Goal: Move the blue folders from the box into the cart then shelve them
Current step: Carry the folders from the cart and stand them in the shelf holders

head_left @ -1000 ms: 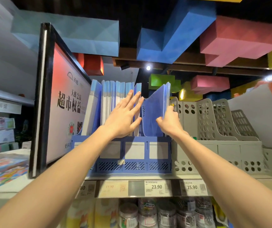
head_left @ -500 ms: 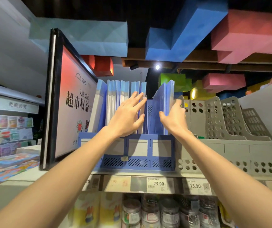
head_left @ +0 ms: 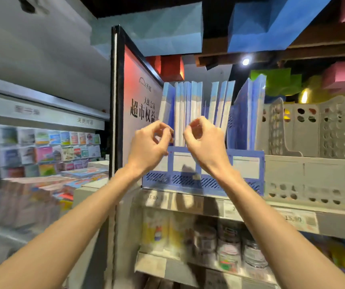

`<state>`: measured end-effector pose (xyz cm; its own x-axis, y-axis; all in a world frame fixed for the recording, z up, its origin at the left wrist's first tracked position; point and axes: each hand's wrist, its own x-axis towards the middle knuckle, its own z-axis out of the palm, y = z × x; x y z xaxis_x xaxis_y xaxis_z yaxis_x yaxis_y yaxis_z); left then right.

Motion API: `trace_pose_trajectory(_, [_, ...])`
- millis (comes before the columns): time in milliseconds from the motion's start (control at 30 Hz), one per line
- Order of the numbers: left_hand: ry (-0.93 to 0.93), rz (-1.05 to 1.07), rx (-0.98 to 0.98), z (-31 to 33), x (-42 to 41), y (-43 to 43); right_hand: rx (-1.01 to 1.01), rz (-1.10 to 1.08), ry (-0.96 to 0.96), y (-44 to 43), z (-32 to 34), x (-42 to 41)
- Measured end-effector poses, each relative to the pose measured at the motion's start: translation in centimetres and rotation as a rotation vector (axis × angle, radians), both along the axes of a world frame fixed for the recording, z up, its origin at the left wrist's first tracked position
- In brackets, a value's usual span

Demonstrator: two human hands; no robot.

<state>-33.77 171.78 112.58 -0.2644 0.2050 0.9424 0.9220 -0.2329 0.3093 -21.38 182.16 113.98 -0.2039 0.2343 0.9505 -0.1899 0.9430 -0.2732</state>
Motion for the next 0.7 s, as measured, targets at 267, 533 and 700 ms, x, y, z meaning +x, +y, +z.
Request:
trace_pose_trajectory(267, [-0.061,0.166,-0.035,-4.0,-2.5,-11.0,-0.087,0.379,0.048,-8.7,-4.6,-5.8])
trace_pose_trajectory(533, [-0.185,0.254,-0.033,-9.7,-8.6,-22.5,-0.329,0.677,-0.008,-20.9,-9.4,-11.5])
trace_pose_trajectory(700, [-0.222,0.388,-0.048,-14.9,-14.0,-33.4,-0.335,0.776,-0.214,-31.3,-14.1,-17.4])
